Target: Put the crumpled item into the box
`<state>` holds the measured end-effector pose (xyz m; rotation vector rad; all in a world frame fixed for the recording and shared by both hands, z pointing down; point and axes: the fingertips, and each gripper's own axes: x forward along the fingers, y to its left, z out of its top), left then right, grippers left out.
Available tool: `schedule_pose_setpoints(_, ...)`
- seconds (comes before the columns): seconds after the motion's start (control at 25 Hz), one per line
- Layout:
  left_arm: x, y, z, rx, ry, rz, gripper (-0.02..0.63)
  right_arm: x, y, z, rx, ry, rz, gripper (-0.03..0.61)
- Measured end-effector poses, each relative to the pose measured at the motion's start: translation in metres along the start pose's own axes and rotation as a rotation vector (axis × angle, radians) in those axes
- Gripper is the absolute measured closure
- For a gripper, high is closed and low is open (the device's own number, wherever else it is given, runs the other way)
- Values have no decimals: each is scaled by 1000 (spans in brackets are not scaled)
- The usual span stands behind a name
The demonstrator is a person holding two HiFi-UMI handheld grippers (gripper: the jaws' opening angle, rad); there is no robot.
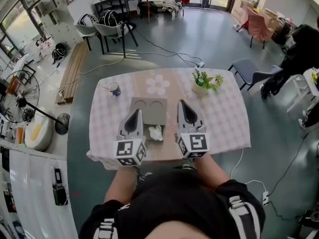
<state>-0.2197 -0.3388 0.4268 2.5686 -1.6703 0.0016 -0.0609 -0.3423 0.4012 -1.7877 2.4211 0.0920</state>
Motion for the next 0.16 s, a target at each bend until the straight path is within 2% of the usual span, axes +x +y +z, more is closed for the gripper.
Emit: schedule_pose_setpoints(0.16,1,-5,-1,-2,-2,2,614,-2,-4,-2,11,2,4,577)
